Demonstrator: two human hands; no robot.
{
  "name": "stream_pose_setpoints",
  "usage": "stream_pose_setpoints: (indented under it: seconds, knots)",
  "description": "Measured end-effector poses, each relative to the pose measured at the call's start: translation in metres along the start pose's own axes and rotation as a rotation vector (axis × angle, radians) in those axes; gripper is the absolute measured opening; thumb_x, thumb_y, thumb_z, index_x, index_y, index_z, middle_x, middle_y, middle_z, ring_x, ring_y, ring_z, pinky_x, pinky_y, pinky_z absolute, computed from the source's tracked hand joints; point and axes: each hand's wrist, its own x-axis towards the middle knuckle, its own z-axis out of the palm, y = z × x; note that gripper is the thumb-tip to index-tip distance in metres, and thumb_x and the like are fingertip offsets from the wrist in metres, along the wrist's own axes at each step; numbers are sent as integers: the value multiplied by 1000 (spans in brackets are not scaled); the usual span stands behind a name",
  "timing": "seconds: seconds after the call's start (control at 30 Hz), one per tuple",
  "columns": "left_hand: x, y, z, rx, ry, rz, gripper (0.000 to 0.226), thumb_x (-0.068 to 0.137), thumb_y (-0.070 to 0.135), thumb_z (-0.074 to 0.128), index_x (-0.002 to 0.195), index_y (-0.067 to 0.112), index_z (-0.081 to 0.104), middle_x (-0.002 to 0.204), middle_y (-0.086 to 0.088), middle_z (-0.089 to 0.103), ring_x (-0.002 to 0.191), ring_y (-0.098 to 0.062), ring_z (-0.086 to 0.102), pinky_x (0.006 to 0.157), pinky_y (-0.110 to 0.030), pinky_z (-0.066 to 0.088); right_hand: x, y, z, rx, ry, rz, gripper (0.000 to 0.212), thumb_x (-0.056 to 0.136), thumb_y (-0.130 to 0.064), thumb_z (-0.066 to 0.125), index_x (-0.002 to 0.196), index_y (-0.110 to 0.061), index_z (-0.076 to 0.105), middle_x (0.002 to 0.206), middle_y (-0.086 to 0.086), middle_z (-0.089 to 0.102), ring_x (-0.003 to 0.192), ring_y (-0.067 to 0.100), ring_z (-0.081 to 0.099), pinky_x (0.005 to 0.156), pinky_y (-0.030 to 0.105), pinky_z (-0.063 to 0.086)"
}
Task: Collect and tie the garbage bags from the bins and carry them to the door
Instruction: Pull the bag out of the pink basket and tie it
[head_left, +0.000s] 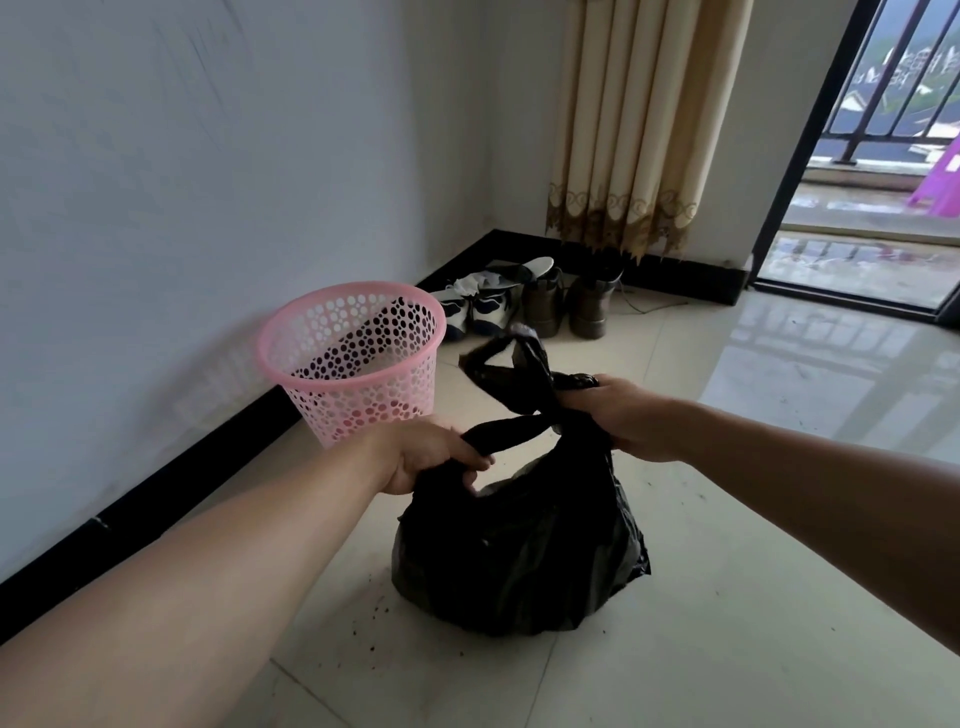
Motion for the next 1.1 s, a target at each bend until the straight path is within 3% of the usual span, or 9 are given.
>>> stream_pose_setpoints:
  seconds: [0.17, 0.3, 0.4, 0.5, 0.67, 0.83, 0.93, 1.03, 1.1]
  knots:
    - [1, -1, -11, -190, 57, -37, 14, 92, 6, 46, 84, 11, 56, 53, 0, 50, 52, -14, 54, 58, -25, 50, -8, -5, 13, -196, -271, 28, 14, 91, -18, 64, 92, -6, 71, 83, 7, 69, 68, 16, 63, 67, 25, 52]
    - [-9, 3, -4, -119, -63, -33, 10, 88, 16, 57, 78, 15, 54, 55, 2, 48, 64, -17, 51, 67, -27, 43, 1, 0, 26, -834, 54, -106, 28, 88, -26, 64, 62, -18, 57, 65, 1, 55, 63, 17, 51, 58, 28, 40]
    - [-10, 5, 2, 90, -102, -60, 12, 80, 27, 70, 75, 19, 63, 57, 2, 46, 56, -15, 48, 61, -26, 39, 1, 1, 27, -902, 261, -199, 32, 86, -19, 59, 56, -20, 48, 68, 5, 57, 64, 22, 54, 53, 29, 40]
    - [0, 1, 11, 211, 74, -64, 24, 82, 9, 68, 62, 13, 57, 49, -1, 42, 41, -12, 41, 48, -22, 40, -1, 1, 31, -973, 334, -266, 26, 84, -18, 59, 60, -19, 49, 69, 5, 56, 65, 25, 55, 48, 28, 36]
    - [7, 0, 12, 180, 295, -52, 15, 87, 1, 53, 74, 4, 60, 45, -4, 56, 37, -13, 51, 45, -21, 47, 5, 8, 29, -760, 224, -255, 16, 92, -24, 56, 85, -14, 66, 70, 2, 59, 62, 17, 53, 54, 28, 39]
    - [2, 5, -3, -116, 288, 12, 21, 82, 1, 63, 100, -7, 69, 104, -20, 71, 78, -28, 67, 76, -37, 58, 8, 12, 26, -419, 64, -274, 25, 101, -35, 44, 91, -19, 62, 68, -7, 52, 56, 7, 46, 56, 24, 37]
    - [-6, 10, -9, -324, 204, 133, 22, 82, 13, 67, 102, 3, 66, 96, -11, 67, 79, -20, 62, 73, -30, 53, 7, 13, 26, -322, 56, -309, 28, 103, -38, 37, 109, -28, 63, 67, -13, 53, 58, 1, 47, 58, 19, 37]
    - [-8, 19, -6, -583, 350, 294, 4, 88, 8, 59, 86, 10, 62, 83, -5, 64, 72, -15, 59, 62, -25, 50, 7, 12, 30, -235, 56, -349, 34, 103, -38, 35, 124, -31, 60, 73, -13, 57, 61, -2, 52, 61, 17, 41]
    - [-9, 24, -5, -694, 425, 315, 15, 89, 0, 54, 81, 13, 58, 77, -5, 62, 69, -15, 59, 61, -23, 50, 9, 10, 31, -215, 83, -393, 36, 103, -39, 34, 128, -30, 59, 88, -15, 64, 79, -2, 57, 75, 20, 43]
